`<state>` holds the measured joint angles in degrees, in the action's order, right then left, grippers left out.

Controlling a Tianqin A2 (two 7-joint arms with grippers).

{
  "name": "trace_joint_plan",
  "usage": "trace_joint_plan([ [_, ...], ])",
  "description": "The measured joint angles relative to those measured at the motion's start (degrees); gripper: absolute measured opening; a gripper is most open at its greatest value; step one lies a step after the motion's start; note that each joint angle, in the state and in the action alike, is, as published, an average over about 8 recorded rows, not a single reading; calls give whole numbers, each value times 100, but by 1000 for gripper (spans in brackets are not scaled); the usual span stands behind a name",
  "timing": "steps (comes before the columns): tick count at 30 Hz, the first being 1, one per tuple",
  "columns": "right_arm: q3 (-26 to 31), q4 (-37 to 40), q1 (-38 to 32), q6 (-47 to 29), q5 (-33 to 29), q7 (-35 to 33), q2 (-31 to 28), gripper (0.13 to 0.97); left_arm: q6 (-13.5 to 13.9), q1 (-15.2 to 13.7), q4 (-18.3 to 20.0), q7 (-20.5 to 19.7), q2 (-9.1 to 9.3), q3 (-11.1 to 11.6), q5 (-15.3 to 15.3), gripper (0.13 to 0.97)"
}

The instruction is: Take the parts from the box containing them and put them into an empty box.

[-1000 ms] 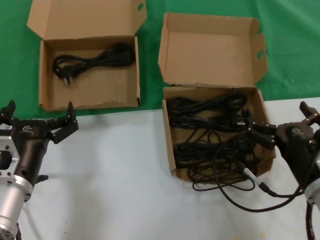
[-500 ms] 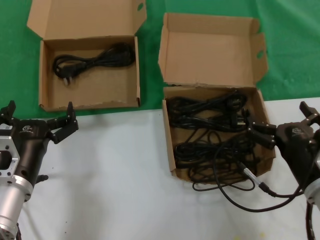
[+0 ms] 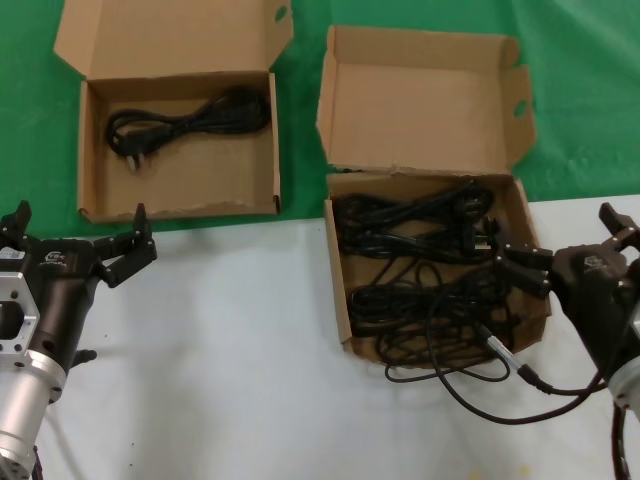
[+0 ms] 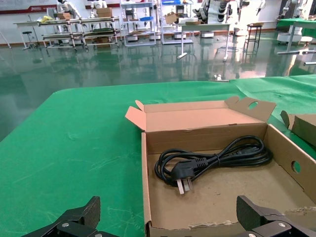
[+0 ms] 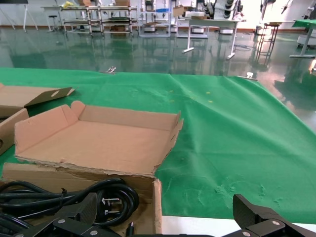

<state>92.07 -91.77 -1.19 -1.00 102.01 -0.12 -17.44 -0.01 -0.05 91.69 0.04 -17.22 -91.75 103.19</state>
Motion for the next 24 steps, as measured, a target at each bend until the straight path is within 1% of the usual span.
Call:
trace_joint_plan([
  [24,0,0,0,0,0,0,0,966,0,0,0,0,0,0,0,966],
])
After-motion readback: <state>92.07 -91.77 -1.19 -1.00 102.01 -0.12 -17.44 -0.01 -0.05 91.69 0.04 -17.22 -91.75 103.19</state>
